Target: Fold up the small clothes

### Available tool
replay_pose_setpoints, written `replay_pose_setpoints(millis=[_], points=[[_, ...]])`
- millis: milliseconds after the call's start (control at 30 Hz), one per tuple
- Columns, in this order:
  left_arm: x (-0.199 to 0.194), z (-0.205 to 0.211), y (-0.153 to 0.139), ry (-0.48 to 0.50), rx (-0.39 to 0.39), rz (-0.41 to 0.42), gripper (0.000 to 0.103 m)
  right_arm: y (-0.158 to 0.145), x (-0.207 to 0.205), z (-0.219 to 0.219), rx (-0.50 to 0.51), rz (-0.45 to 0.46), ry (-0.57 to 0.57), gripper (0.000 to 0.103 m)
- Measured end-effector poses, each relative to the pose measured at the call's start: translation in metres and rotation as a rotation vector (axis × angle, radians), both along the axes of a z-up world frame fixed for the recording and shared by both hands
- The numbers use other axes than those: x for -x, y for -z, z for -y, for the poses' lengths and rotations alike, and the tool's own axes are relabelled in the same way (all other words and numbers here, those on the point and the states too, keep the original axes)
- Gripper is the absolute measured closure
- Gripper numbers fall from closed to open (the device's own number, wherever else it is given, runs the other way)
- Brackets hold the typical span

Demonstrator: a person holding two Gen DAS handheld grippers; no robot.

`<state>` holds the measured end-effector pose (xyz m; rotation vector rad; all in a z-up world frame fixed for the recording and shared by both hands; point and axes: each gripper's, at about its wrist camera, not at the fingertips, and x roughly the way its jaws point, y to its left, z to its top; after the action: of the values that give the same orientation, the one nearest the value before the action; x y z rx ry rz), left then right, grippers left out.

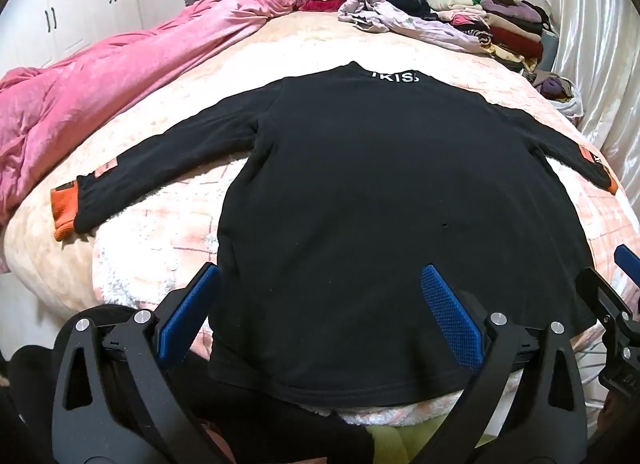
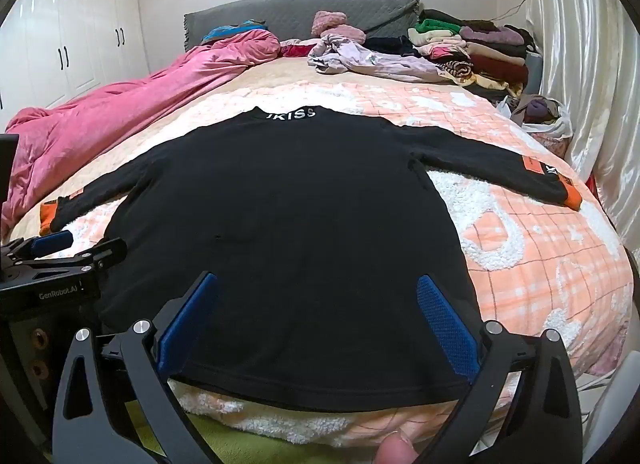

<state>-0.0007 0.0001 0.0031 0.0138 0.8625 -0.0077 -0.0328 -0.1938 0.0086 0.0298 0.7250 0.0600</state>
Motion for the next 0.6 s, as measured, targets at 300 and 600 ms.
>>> replay_pose_setpoints(millis=[300, 600], points=[[0.0006, -0.0001, -0.001, 0.0, -0.001, 0.004, 0.009, -0.0015, 0.0015, -0.0009, 0.0, 0.003, 0.002, 0.004], [0.001, 0.0, -0.0014, -0.001, -0.002, 0.006, 0.009, -0.0015, 0.0015, -0.0007, 0.0, 0.003, 0.0, 0.004]])
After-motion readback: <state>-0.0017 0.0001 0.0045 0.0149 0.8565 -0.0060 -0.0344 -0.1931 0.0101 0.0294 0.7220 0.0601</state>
